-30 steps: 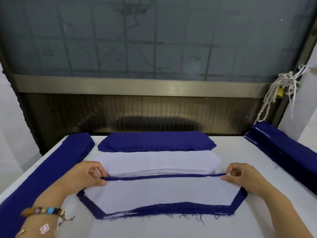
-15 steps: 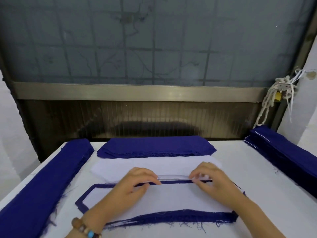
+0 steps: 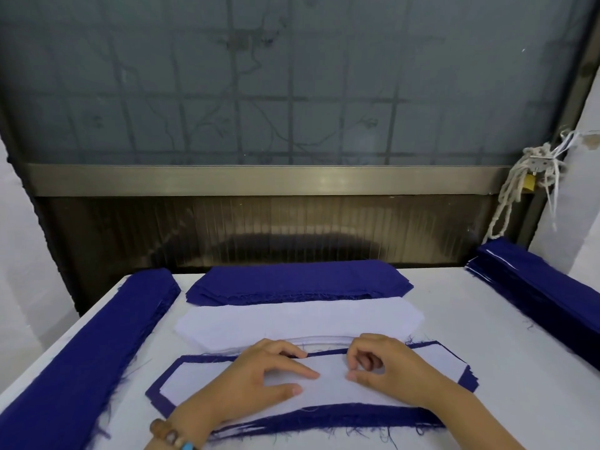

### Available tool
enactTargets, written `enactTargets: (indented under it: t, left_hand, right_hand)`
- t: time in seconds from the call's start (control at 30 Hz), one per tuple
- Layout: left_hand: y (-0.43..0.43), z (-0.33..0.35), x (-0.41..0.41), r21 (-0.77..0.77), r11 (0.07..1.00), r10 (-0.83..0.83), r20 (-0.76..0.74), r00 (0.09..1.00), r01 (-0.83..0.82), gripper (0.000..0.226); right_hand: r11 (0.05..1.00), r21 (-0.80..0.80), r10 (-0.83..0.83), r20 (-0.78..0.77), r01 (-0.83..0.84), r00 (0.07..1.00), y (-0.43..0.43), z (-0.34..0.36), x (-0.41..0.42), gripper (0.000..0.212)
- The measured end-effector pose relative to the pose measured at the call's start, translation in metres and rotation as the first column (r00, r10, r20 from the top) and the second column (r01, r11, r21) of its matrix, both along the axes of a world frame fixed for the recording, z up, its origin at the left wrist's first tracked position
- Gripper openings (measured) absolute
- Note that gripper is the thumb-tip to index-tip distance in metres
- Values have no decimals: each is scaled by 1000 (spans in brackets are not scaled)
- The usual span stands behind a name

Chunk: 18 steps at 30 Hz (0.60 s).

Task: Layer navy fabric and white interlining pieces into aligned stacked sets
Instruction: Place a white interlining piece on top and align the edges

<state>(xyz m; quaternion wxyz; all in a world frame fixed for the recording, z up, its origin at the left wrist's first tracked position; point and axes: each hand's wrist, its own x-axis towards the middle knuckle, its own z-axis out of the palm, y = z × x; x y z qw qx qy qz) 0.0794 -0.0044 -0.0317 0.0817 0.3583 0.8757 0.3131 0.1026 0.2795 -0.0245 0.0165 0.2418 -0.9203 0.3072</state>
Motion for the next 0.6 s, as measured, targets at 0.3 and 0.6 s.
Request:
enactTargets:
  t: [0.3, 0.6]
  left_hand:
    - [15, 28, -13, -78, 997, -27, 1, 1000, 27, 28]
    - [33, 25, -87, 29, 879, 453, -366, 813, -476, 35]
  right_hand:
    - [979, 204, -4, -56, 15, 998, -12, 9, -18, 24]
    - [917, 111, -337, -300, 383, 893, -33, 12, -90, 31]
